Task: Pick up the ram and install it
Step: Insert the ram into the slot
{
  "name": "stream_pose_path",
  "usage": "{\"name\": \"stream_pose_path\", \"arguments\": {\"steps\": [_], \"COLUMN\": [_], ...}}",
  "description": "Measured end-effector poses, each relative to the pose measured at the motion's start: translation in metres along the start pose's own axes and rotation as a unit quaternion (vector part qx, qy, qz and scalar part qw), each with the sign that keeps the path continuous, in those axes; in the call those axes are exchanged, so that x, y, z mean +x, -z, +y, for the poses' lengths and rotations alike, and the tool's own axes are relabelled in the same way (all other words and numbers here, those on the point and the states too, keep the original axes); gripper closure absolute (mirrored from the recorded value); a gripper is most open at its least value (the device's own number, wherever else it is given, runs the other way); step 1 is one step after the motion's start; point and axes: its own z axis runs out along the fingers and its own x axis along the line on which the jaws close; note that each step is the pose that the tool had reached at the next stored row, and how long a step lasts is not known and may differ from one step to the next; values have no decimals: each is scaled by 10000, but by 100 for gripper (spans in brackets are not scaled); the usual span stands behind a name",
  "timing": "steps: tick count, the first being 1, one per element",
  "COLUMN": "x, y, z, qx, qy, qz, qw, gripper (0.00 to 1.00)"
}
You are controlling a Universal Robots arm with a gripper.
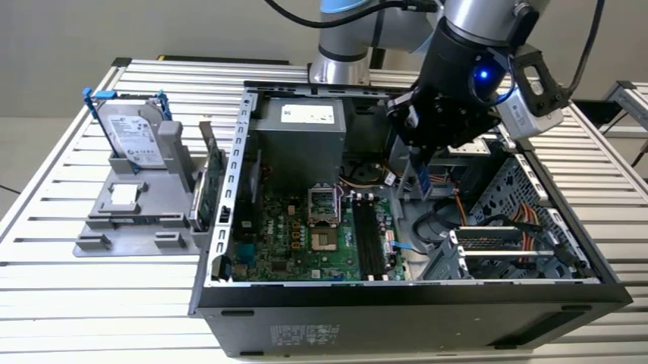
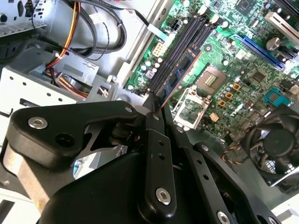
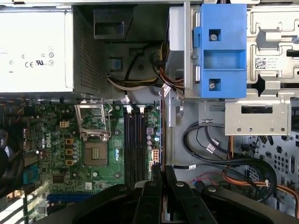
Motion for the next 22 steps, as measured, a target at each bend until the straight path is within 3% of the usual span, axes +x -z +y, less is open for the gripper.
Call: {"name": "stream_pose_path", "arguments": {"steps": [22], "x": [35], "y": [-191], "z": [-78], "qx": [1], "qy": [123], "qz": [3], "qw": [9999], "gripper": [100]}}
